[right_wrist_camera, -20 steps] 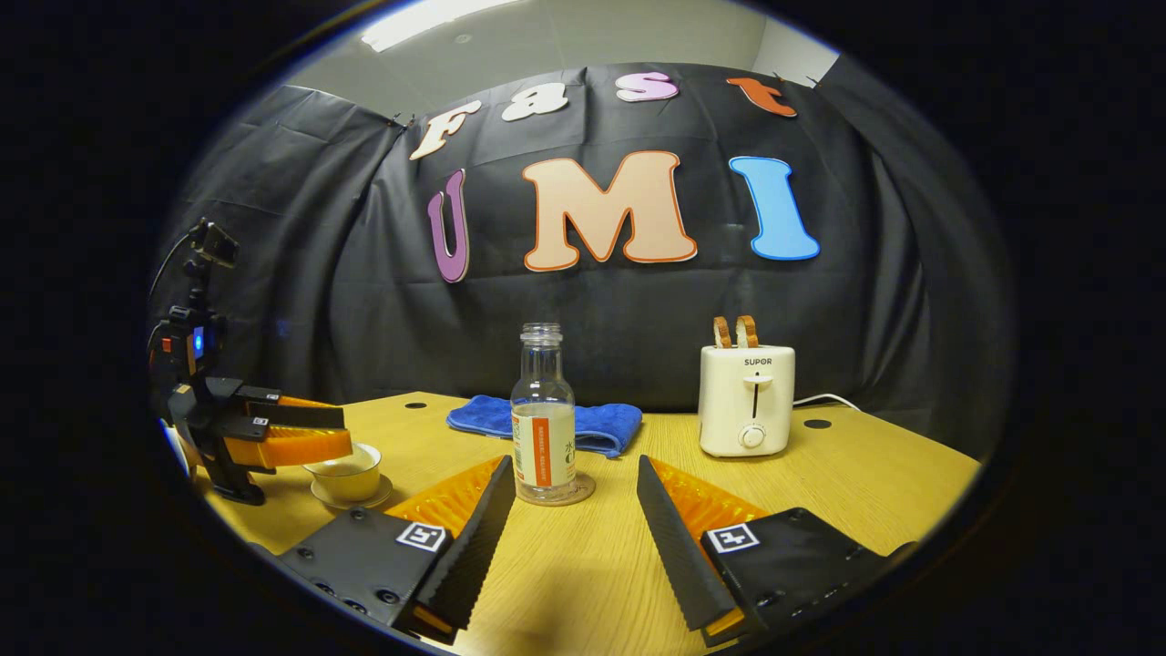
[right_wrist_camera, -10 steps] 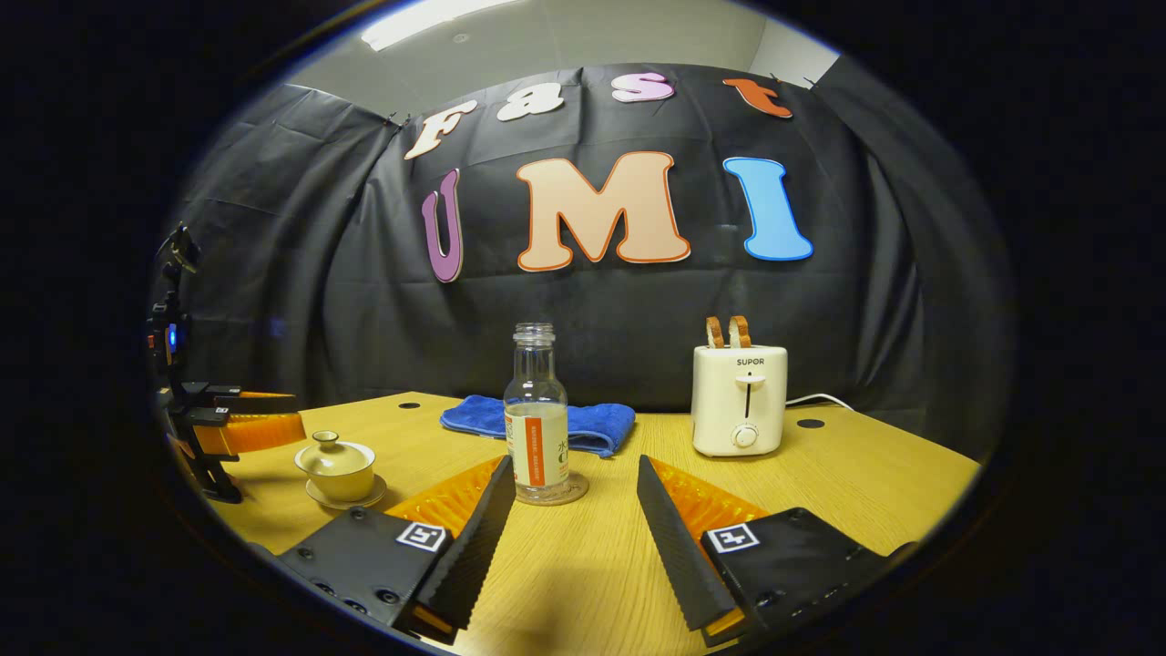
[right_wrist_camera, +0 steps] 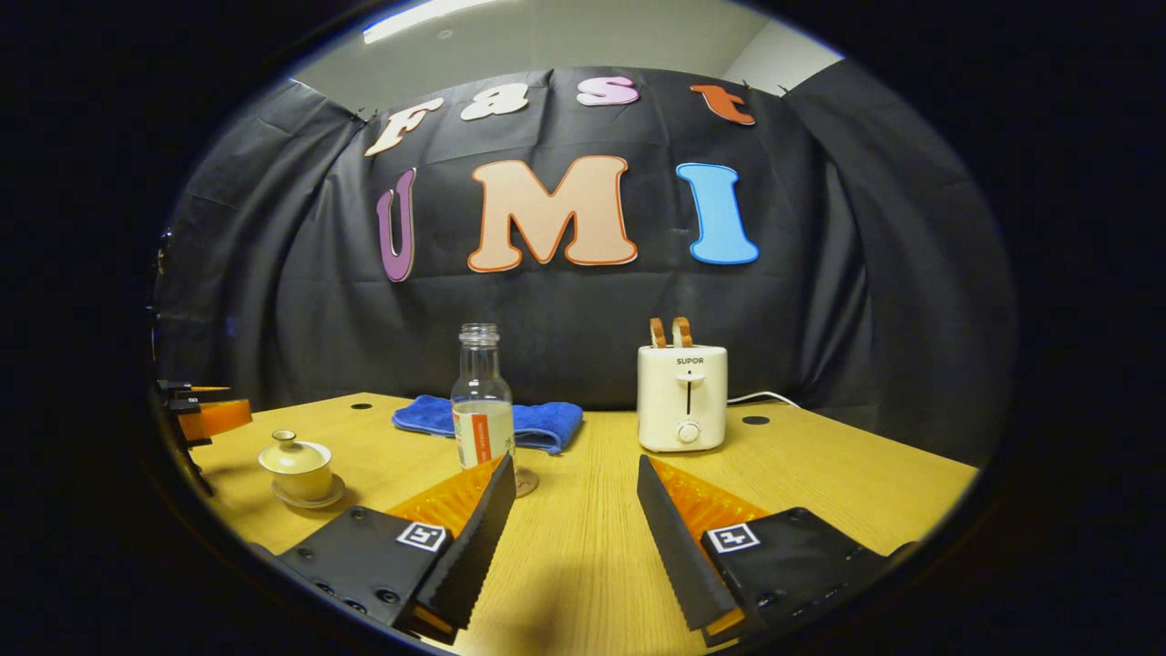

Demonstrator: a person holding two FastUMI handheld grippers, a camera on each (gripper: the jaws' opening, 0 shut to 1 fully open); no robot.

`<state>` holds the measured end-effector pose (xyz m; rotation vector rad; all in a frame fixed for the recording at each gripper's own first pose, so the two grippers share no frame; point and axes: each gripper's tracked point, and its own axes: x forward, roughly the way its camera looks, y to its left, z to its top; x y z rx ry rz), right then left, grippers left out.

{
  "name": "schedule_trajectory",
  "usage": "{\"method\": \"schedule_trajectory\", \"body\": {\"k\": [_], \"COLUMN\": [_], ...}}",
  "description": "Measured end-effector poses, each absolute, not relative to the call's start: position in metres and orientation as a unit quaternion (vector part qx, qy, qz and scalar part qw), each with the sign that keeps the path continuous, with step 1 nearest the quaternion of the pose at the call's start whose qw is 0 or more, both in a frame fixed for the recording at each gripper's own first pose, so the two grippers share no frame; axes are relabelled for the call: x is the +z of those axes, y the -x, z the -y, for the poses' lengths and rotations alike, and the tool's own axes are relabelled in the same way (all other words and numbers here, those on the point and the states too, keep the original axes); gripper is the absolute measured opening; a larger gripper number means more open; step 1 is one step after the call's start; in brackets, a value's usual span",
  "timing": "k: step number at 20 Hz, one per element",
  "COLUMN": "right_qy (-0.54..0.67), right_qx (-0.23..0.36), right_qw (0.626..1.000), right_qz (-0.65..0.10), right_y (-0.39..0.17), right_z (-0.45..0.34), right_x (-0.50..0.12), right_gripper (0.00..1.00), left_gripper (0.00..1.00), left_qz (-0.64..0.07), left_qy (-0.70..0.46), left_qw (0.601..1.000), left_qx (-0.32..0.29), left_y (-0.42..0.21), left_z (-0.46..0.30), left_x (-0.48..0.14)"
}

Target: Open the teacup lid with one hand, grasp the water bottle and pour water into the teacup with the other hand; after pouring, place the water bottle on the coaster and then close the teacup lid.

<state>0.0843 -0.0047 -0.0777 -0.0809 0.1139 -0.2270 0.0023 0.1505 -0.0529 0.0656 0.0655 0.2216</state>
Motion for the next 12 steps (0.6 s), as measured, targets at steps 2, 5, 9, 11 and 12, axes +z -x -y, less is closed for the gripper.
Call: {"method": "schedule_trajectory", "body": {"k": [2,5,9,11,12], "right_qy": [0.039,0.04,0.039,0.04,0.039], "right_qx": [-0.113,-0.111,-0.112,-0.111,-0.112], "right_qw": [0.991,0.991,0.991,0.991,0.991], "right_qz": [-0.057,-0.057,-0.058,-0.058,-0.058], "right_y": [-0.0823,-0.0826,-0.0822,-0.0826,-0.0829], "right_z": [0.0034,0.004,0.0039,0.004,0.0041], "right_x": [-0.0764,-0.0775,-0.0773,-0.077,-0.0771], "right_gripper": [0.92,0.92,0.83,0.87,0.87], "left_gripper": [0.96,0.95,0.96,0.96,0.96], "left_qz": [-0.03,-0.03,-0.03,-0.03,-0.029], "left_qy": [-0.032,-0.032,-0.032,-0.032,-0.031], "left_qw": [0.993,0.993,0.993,0.993,0.993], "left_qx": [0.111,0.109,0.109,0.109,0.109], "left_y": [-0.0022,-0.0036,-0.0033,-0.0019,-0.0022], "left_z": [-0.1499,-0.1497,-0.1494,-0.15,-0.1498], "left_x": [-0.0519,-0.0514,-0.0506,-0.0494,-0.0505]}}
